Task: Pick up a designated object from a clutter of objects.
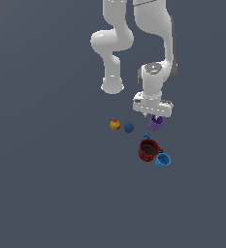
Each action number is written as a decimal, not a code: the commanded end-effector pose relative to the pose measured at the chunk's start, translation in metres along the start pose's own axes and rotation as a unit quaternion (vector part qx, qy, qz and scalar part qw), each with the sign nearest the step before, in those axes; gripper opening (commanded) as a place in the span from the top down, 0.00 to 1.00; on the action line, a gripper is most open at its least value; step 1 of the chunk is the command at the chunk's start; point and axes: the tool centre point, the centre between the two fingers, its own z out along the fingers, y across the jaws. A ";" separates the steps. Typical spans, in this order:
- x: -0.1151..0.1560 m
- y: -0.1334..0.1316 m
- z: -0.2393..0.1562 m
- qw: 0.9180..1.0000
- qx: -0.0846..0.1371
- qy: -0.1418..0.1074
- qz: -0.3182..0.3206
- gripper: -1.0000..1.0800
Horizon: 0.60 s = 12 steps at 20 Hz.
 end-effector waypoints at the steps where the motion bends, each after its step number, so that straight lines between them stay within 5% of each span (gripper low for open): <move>1: 0.000 0.000 0.005 1.000 0.000 0.000 0.000 0.38; 5: 0.000 0.000 0.008 1.000 0.000 0.000 0.000 0.38; 6: 0.000 0.000 0.008 1.000 0.000 0.000 0.000 1.00; 12: 0.000 0.000 0.008 1.000 0.000 0.000 0.000 1.00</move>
